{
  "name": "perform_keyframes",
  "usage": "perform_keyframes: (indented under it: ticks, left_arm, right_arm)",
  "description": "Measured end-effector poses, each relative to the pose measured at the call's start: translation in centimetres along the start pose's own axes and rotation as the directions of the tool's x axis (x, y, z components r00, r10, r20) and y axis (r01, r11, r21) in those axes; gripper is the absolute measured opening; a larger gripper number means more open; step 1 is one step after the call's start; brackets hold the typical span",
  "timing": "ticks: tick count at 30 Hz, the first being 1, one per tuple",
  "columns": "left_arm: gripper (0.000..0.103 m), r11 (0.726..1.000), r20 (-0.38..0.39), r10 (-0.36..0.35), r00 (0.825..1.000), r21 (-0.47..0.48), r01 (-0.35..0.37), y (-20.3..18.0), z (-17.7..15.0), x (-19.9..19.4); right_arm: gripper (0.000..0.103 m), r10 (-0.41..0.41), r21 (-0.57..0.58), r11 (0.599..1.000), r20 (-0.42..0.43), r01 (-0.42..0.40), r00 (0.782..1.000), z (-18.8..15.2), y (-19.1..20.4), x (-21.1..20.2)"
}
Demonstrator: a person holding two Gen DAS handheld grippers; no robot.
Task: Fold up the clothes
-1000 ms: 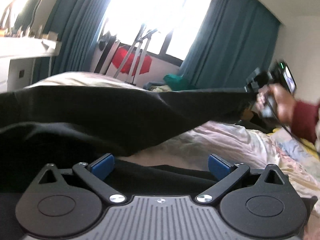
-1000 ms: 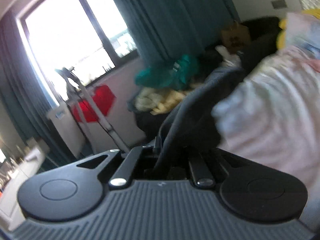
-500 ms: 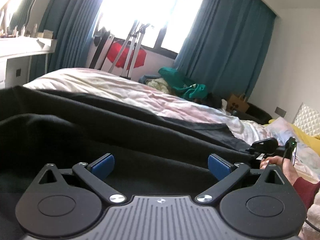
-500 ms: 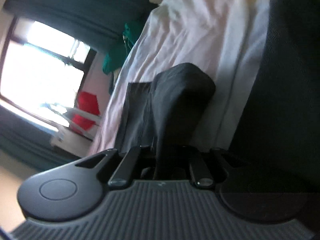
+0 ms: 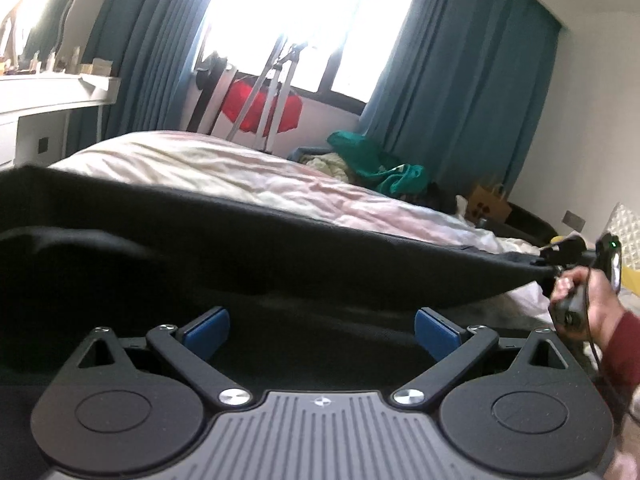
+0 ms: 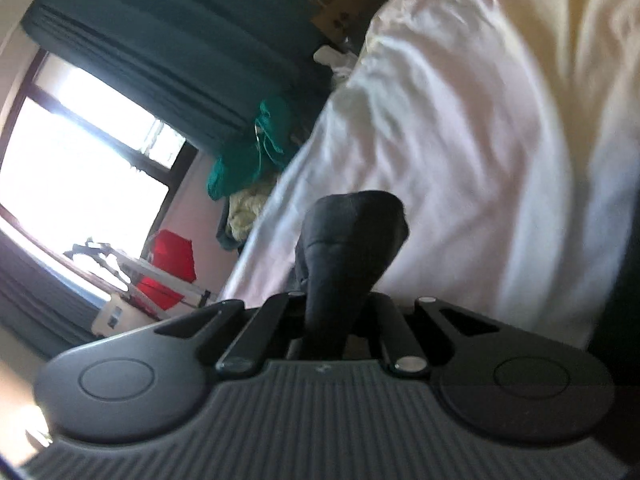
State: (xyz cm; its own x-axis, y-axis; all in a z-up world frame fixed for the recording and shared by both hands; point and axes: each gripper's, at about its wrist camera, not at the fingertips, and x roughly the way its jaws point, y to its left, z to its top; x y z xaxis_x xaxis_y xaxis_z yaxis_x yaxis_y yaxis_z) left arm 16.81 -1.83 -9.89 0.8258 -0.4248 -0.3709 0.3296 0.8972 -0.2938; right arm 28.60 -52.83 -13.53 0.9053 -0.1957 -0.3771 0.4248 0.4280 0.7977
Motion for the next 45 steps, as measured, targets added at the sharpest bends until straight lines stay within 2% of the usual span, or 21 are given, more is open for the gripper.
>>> perform_keyframes:
  ticks: [3, 7, 11, 14, 16, 18, 21, 25, 28, 34, 37, 42, 45]
  left_arm:
    - [0.100, 1.000, 0.021, -0.017, 1.000, 0.003, 0.017, -0.8, 0.5, -0.6]
    - [0.100, 0.999, 0.014, -0.018, 1.000, 0.034, 0.017, -1.5, 0.4, -0.8]
    - [0.100, 0.998, -0.034, 0.009, 0.999, 0.062, -0.007, -1.5, -0.5, 0.0]
    - [0.100, 0.997, -0.076, 0.037, 0.996, 0.066, -0.032, -1.1, -0.9, 0.8]
    - [0.100, 0.996, -0.088, 0.053, 0.995, 0.070, -0.047, -0.8, -1.0, 1.0]
    - [0.100, 0.995, -0.092, 0.071, 0.993, 0.077, -0.064, -0.5, -1.0, 1.0]
    - [0.100, 0.992, -0.072, 0.102, 0.992, 0.087, -0.096, -0.6, -0.9, 0.7]
    - [0.099, 0.988, -0.047, 0.112, 0.993, 0.116, -0.106, -1.1, -0.7, -0.4]
    - [0.099, 0.984, -0.046, 0.118, 0.992, 0.139, -0.110, -1.5, -0.6, -1.7]
    - [0.099, 0.980, -0.029, 0.105, 0.994, 0.173, -0.098, -3.1, -0.2, -5.7]
    - [0.099, 0.984, -0.024, 0.099, 0.995, 0.150, -0.094, -3.6, 0.2, -8.3]
    - [0.100, 0.990, -0.021, 0.108, 0.994, 0.093, -0.106, -3.2, 0.7, -12.5]
    - [0.101, 0.990, -0.039, 0.133, 0.990, 0.041, -0.132, -1.5, 1.3, -15.1]
  right_arm:
    - [0.005, -0.016, -0.054, 0.998, 0.041, 0.019, 0.999, 3.0, 2.0, 0.2]
    - [0.005, -0.077, -0.168, 0.982, 0.089, 0.091, 0.993, 5.6, -0.1, -1.0]
    - [0.006, -0.207, -0.272, 0.940, 0.031, 0.208, 0.978, 3.8, -4.8, -1.1]
    - [0.011, -0.240, -0.289, 0.929, 0.005, 0.231, 0.971, 2.3, -6.6, -1.6]
    - [0.012, -0.232, -0.266, 0.938, -0.005, 0.223, 0.973, 2.4, -6.6, -2.2]
    - [0.019, -0.235, -0.253, 0.942, -0.027, 0.221, 0.972, 2.7, -6.0, -3.5]
    - [0.034, -0.242, -0.229, 0.945, -0.006, 0.235, 0.970, 1.7, -4.8, -7.4]
    - [0.059, -0.211, -0.194, 0.957, 0.047, 0.216, 0.976, 0.1, -3.9, -13.7]
    - [0.069, -0.194, -0.204, 0.957, 0.076, 0.206, 0.978, -0.8, -3.7, -18.3]
    - [0.069, -0.209, -0.140, 0.964, 0.121, 0.225, 0.970, 0.0, -4.4, -24.9]
    - [0.069, -0.233, -0.074, 0.967, 0.133, 0.244, 0.963, 0.4, -5.5, -27.1]
    - [0.069, -0.342, 0.064, 0.940, 0.124, 0.336, 0.932, 0.7, -7.8, -28.6]
    - [0.069, -0.366, 0.100, 0.928, 0.061, 0.359, 0.929, 0.6, -9.4, -28.0]
